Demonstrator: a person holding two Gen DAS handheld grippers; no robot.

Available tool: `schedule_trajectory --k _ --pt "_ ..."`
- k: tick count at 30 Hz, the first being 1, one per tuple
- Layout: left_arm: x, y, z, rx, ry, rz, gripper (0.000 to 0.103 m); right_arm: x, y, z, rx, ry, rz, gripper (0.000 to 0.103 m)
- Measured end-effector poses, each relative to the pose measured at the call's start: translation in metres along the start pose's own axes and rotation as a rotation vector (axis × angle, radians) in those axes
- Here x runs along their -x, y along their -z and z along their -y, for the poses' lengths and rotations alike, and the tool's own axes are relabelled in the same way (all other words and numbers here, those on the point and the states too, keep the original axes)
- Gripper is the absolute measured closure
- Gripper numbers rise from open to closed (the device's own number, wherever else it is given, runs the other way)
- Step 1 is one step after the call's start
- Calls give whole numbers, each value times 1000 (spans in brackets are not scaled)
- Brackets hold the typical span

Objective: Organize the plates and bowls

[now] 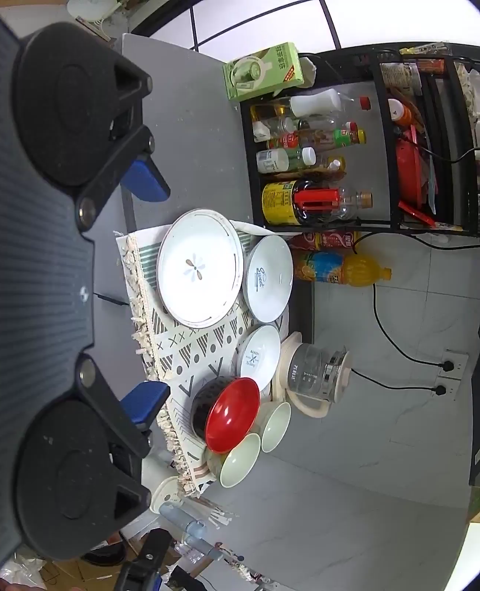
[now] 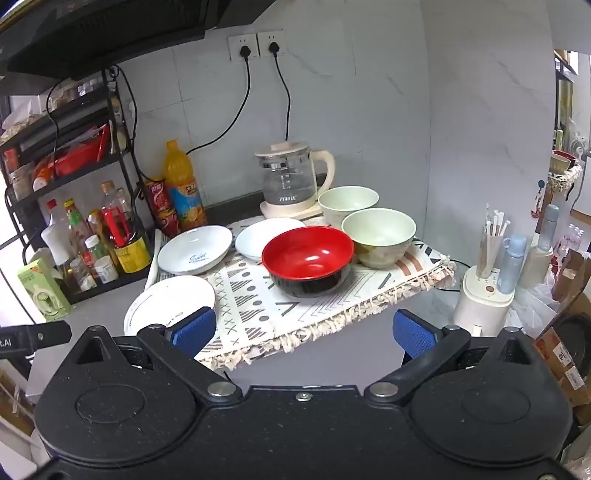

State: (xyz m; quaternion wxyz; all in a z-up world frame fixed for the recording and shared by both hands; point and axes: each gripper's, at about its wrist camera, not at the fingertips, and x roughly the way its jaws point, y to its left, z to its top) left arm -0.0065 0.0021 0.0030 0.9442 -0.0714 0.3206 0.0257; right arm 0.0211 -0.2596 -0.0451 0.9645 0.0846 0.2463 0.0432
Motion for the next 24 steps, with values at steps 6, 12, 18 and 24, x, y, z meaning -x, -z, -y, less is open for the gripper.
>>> schedule_trajectory --k 6,12,18,24 --pt "1 -5 -2 22 -24 -30 1 9 15 5 23 -1 4 0" --pt "3 -8 1 40 -25 -31 1 -1 3 -3 43 14 -73 0" --pt "7 -4 4 38 -12 -31 1 4 3 -3 57 7 -59 0" --pt "13 -1 5 45 -19 -15 1 5 4 -3 65 -10 -53 0"
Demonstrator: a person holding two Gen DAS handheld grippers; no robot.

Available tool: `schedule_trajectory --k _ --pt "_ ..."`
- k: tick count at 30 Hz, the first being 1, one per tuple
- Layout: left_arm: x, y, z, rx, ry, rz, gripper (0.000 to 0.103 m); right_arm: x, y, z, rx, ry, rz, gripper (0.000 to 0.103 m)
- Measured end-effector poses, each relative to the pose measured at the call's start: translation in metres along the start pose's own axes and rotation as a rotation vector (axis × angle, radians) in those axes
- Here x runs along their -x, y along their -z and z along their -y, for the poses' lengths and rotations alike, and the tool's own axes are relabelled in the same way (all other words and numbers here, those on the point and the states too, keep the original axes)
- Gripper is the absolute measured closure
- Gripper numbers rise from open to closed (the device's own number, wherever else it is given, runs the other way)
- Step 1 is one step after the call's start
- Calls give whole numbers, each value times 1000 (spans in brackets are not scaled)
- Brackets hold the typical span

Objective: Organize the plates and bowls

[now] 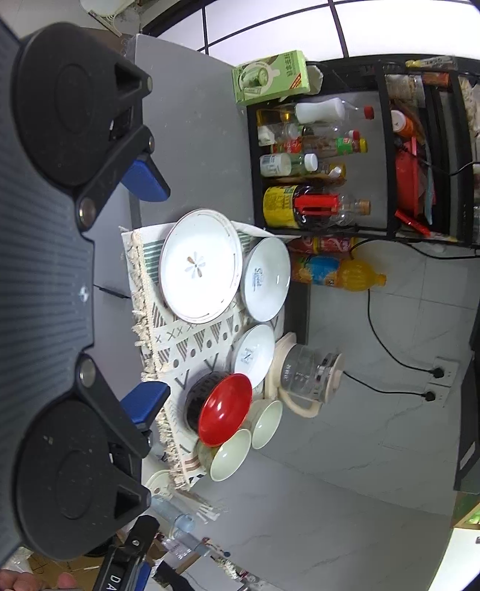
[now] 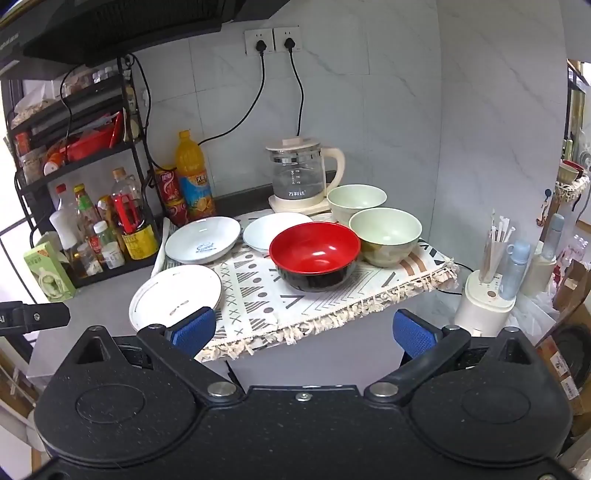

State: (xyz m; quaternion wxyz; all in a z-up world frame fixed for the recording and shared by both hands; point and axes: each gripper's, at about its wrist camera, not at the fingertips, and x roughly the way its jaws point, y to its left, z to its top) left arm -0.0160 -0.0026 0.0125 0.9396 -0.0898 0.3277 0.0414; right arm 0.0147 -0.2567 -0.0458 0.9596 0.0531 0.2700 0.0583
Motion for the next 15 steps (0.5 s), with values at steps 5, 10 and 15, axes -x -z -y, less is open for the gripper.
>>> schedule_trajectory --k 5,10,15 --pt "0 0 -2 15 -6 -6 1 1 0 0 11 -2 -2 0" --pt "0 0 -1 5 -4 -5 1 1 1 0 13 -3 3 0" --pt "-3 0 1 2 -23 -12 1 -1 0 1 18 -10 -7 0"
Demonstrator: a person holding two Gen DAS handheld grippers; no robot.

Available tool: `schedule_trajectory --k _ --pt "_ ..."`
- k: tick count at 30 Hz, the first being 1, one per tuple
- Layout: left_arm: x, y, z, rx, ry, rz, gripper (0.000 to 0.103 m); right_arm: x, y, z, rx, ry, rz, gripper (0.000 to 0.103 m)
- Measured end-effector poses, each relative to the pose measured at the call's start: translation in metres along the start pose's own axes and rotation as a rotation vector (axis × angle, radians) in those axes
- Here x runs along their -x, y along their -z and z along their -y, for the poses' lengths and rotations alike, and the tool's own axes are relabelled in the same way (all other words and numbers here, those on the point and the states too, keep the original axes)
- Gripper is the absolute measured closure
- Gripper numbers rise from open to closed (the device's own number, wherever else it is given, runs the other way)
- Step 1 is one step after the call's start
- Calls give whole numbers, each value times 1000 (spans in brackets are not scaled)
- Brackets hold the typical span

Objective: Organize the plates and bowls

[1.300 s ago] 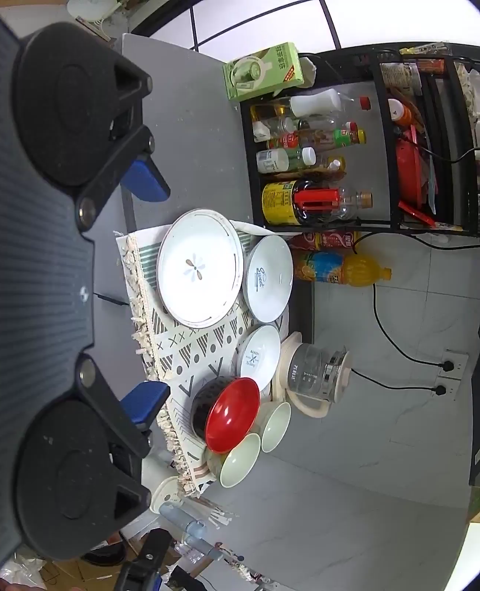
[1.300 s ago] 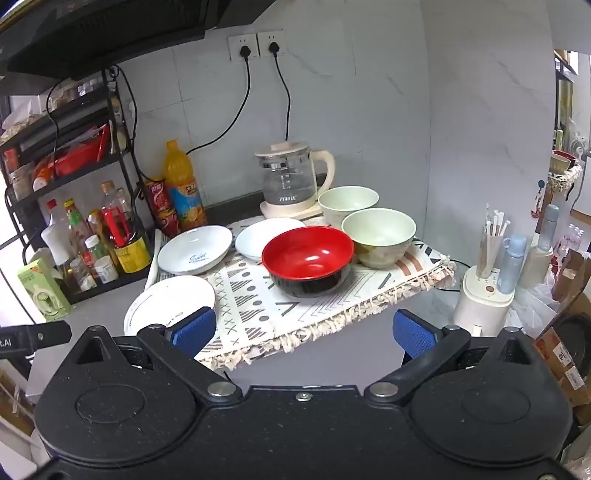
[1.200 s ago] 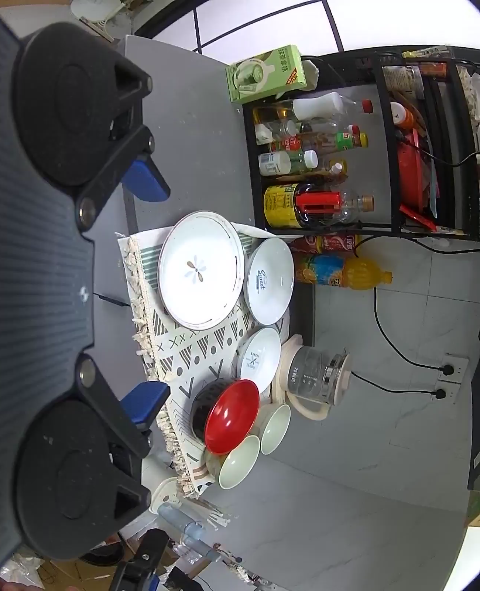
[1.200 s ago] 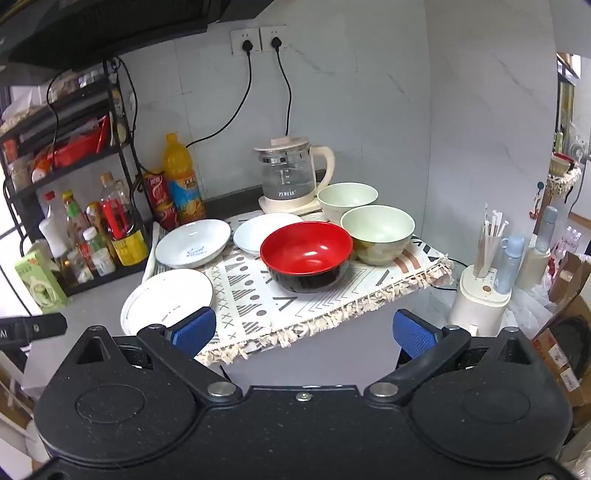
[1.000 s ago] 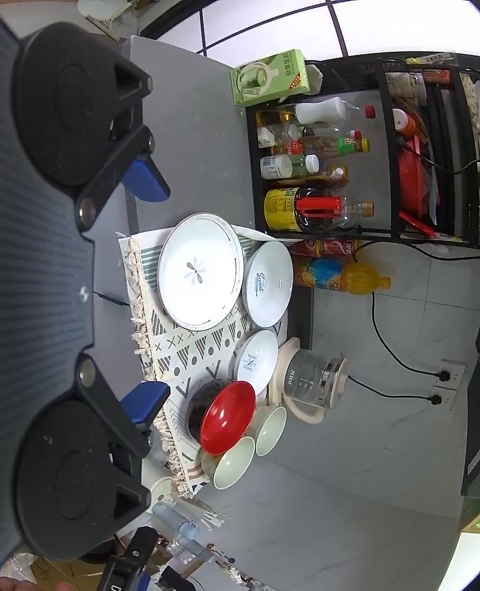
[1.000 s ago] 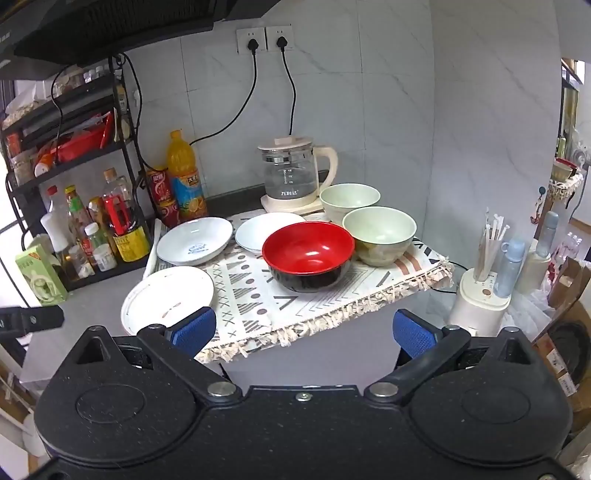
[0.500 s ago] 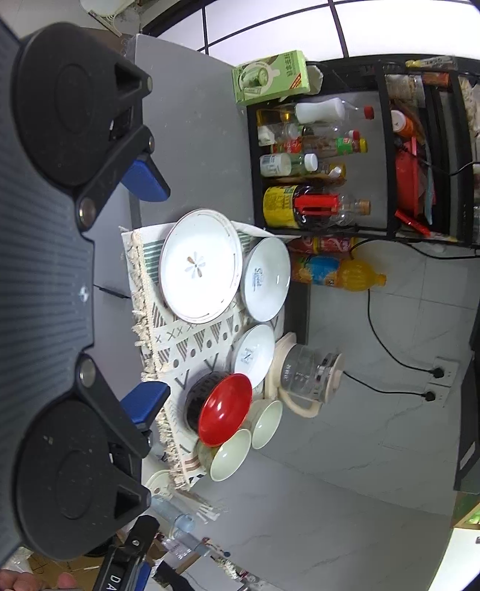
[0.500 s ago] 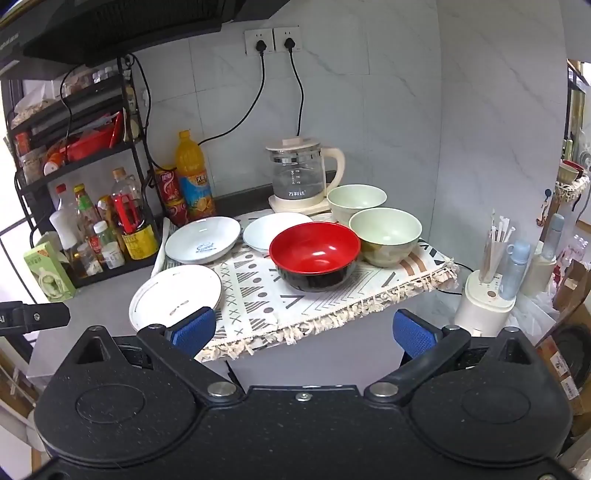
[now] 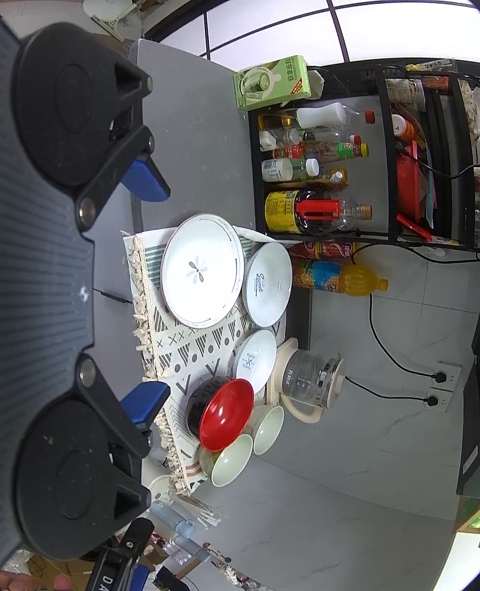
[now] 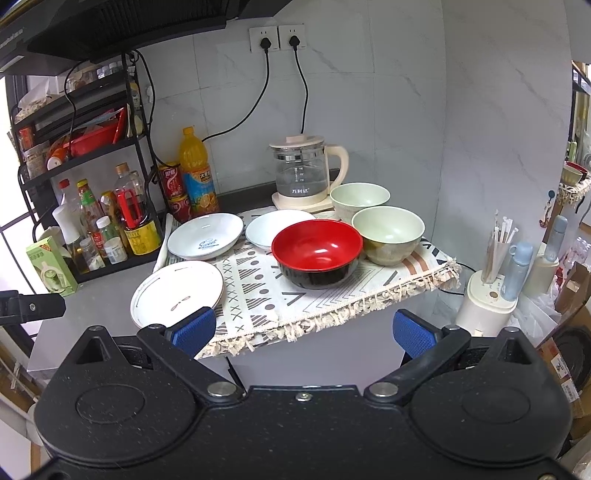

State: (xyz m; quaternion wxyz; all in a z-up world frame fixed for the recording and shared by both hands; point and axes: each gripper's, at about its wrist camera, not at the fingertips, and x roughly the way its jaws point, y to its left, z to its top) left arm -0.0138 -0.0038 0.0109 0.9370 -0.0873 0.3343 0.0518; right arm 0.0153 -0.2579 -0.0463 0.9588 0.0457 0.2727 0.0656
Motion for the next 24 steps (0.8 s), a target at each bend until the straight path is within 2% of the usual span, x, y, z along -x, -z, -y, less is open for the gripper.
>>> schedule_trajectory --k 7,24 --pt "-6 -1 0 5 -25 -21 1 -1 -2 1 5 -9 -10 0" --pt "-9 -6 12 5 -15 -19 1 -7 -3 7 -3 -18 -39 0"
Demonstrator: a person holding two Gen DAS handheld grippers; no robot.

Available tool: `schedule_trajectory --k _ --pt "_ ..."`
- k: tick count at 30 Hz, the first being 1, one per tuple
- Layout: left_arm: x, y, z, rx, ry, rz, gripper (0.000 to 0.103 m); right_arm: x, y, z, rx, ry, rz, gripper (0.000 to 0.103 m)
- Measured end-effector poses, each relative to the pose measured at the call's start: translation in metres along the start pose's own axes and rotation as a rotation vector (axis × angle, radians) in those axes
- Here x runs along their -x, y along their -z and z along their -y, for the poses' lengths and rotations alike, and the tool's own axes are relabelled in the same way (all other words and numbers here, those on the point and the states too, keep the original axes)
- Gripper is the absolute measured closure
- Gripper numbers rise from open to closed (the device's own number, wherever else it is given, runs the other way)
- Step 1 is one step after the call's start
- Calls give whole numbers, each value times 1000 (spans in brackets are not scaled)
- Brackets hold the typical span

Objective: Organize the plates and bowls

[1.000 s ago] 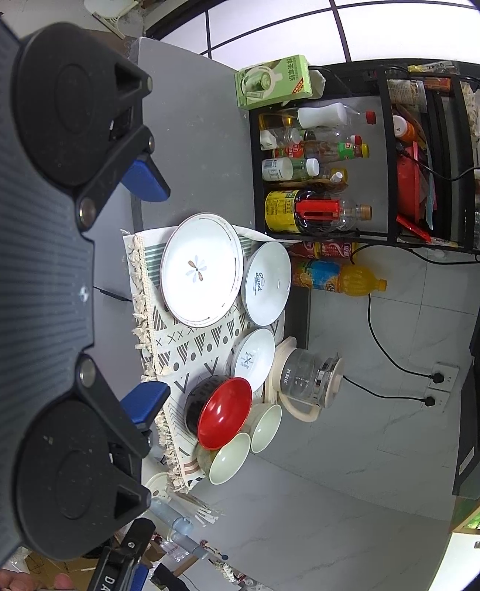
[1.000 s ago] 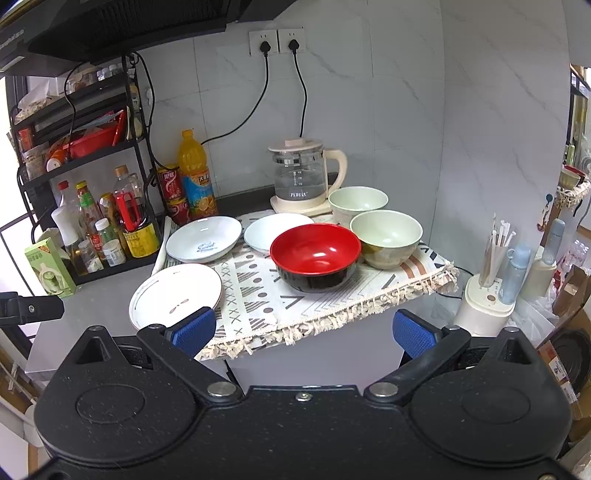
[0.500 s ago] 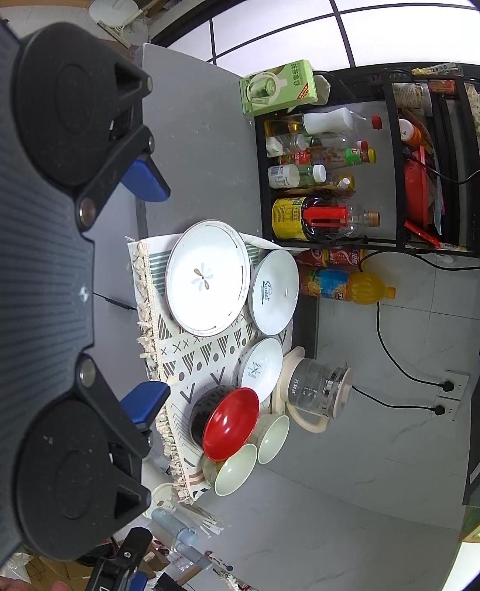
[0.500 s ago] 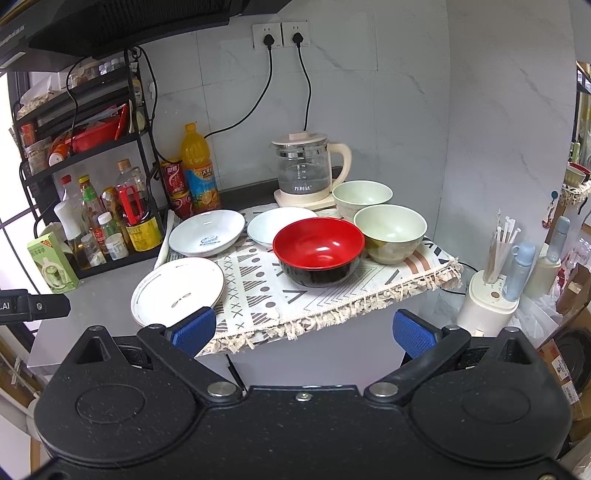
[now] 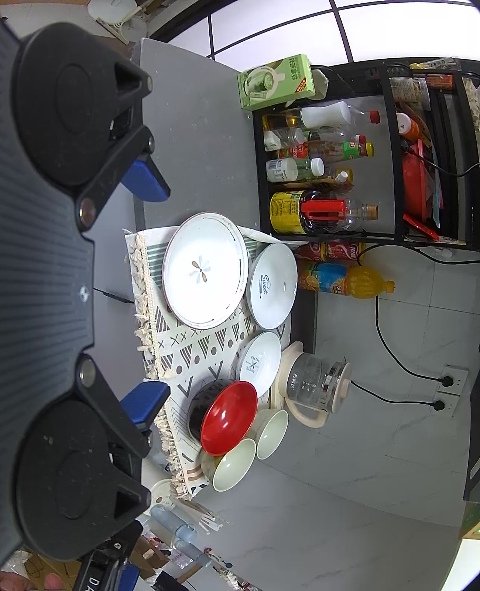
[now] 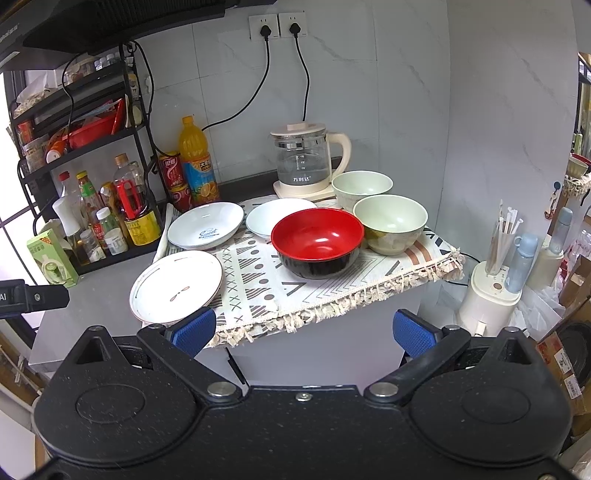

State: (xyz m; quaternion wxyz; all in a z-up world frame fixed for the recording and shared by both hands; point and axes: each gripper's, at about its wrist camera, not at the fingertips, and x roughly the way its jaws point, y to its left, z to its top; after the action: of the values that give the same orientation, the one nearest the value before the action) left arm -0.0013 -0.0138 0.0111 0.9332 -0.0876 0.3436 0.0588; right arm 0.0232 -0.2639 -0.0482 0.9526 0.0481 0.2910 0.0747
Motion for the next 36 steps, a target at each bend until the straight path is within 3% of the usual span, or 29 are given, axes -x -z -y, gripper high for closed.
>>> schedule_trajectory --k 23,36 --pt "-11 0 27 -21 15 -7 1 -9 1 26 -11 17 -13 0" --pt "-52 -14 45 -15 -4 -56 1 -42 -10 49 -31 12 -42 0"
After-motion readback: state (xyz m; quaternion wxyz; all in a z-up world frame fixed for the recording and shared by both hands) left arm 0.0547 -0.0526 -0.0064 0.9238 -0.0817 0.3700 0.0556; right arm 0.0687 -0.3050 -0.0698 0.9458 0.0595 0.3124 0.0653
